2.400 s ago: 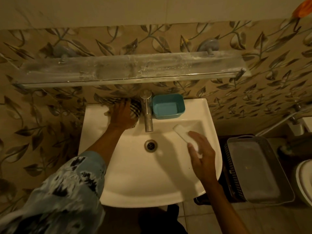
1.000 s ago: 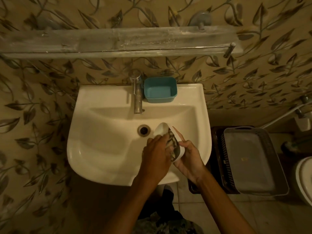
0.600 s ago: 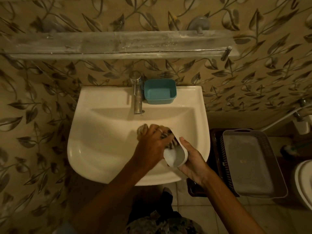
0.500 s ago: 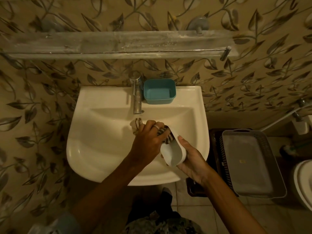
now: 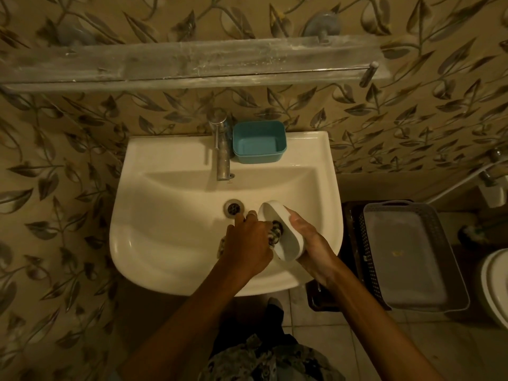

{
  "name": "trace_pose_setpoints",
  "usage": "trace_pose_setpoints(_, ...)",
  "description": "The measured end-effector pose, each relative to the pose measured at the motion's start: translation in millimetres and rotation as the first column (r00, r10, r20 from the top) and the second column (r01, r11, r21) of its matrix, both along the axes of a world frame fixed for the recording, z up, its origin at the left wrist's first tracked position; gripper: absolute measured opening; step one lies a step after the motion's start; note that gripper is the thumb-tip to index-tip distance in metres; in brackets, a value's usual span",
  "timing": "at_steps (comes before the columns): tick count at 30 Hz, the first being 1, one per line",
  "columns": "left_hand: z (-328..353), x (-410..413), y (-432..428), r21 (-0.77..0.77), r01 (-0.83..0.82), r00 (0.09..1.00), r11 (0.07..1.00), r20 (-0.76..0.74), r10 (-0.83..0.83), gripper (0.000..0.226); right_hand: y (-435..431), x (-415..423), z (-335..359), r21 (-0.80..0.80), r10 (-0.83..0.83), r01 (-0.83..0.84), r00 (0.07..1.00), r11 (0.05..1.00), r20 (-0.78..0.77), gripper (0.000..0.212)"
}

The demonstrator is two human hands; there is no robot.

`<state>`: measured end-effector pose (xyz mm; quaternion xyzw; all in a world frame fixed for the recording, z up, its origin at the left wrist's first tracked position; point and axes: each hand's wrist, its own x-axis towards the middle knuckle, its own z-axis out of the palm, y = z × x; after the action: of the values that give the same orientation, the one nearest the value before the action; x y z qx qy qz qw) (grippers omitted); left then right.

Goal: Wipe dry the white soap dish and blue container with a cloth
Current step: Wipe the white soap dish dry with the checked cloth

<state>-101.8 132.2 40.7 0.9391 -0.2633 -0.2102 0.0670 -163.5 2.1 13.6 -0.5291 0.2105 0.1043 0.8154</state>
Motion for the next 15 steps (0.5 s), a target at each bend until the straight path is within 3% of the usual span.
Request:
trace_pose_setpoints(5,3.4,-15.4,-6.5,-0.123,-0.027,0.976,0.992,-0.218,-0.001,0.048,-2.3,8.9,-3.9,-0.006,-0.037,0.037,0.999,0.999,0.029,0.041)
trace_pose_setpoints(9,5.8,-17.2,-7.4,-0.223,-0.145,0.930,0.964,-0.363,0.056,0.035,0.2,12.1,-5.1,-0.030,-0.077,0.078,0.996,0.996,0.033,0.044)
trace_pose_setpoints(11,10.9,-12.7,-7.2,-0.268,-0.246,0.846,0.931,-0.528,0.072,0.026,1.9,12.2,-6.7,-0.052,-0.099,0.101,0.994,0.994,0.045,0.051)
trace_pose_setpoints(15,20.5,-0.3,-8.5,-0.259,-0.464,0.585,0.847,-0.808,0.074,0.023,3.5,8.9,-11.8,-0.025,-0.138,0.140,0.987,0.990,0.078,0.045)
